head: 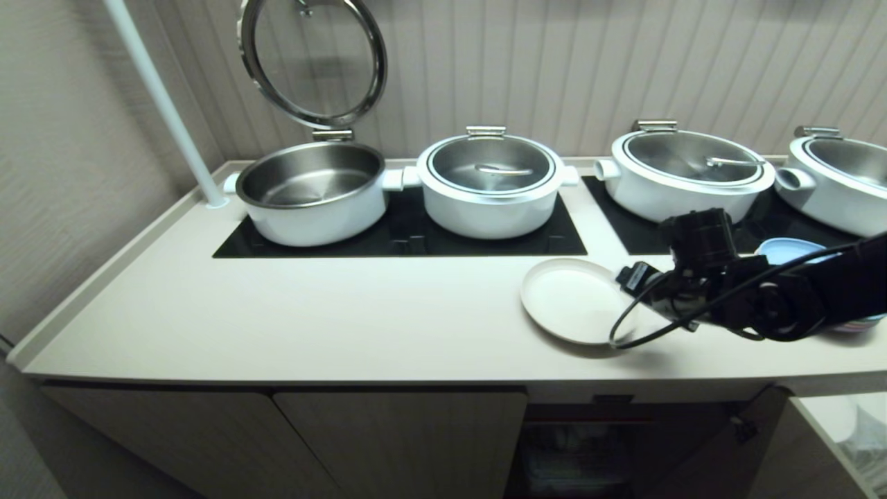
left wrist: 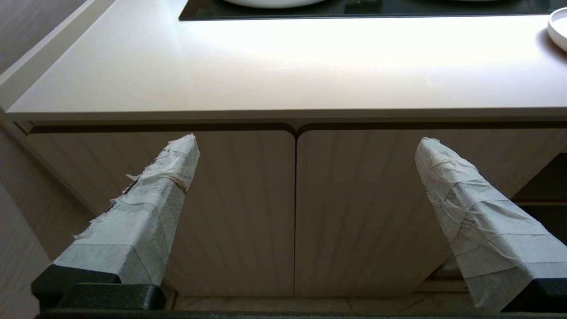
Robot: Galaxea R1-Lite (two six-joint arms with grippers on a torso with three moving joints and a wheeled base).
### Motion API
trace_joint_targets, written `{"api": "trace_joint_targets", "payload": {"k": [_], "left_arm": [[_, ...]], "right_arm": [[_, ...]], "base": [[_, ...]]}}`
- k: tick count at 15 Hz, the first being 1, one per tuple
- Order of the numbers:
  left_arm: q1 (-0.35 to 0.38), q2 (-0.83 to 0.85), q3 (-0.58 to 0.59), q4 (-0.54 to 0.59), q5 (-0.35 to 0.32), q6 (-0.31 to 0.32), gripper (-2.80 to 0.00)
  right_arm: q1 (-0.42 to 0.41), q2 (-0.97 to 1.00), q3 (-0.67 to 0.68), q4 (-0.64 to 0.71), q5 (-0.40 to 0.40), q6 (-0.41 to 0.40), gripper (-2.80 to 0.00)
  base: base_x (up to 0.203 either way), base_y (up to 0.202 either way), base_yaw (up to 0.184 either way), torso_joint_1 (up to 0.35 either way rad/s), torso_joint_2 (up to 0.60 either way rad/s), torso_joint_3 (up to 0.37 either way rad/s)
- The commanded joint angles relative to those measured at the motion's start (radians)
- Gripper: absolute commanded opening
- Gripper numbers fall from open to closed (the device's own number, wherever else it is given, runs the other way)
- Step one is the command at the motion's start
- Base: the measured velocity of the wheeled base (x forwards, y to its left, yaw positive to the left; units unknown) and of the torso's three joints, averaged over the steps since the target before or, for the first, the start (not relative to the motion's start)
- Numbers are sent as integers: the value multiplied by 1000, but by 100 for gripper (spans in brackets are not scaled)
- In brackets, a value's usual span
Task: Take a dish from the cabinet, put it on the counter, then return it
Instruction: Place it on the table
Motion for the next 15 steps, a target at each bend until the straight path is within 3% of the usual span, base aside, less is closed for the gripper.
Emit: {"api": "trace_joint_targets", "payload": {"k": [1, 8, 9, 12, 15], "left_arm": [[0, 0, 0, 0, 0, 0, 0], [0, 0, 0, 0, 0, 0, 0], [0, 0, 0, 0, 1, 0, 0], [0, 0, 0, 0, -1, 0, 0], [0, 0, 0, 0, -1, 0, 0]], "right_arm": [[1, -18, 7, -16, -5, -26, 0], [0, -77, 130, -206, -38, -260, 0], [-1, -84, 153, -248, -38, -296, -280], [-1, -98, 206, -334, -36, -362, -280], [-1, -121, 216, -341, -36, -365, -280]], "base": [[0, 0, 0, 0, 0, 0], [0, 0, 0, 0, 0, 0], [0, 0, 0, 0, 0, 0], [0, 0, 0, 0, 0, 0], [0, 0, 0, 0, 0, 0]]}}
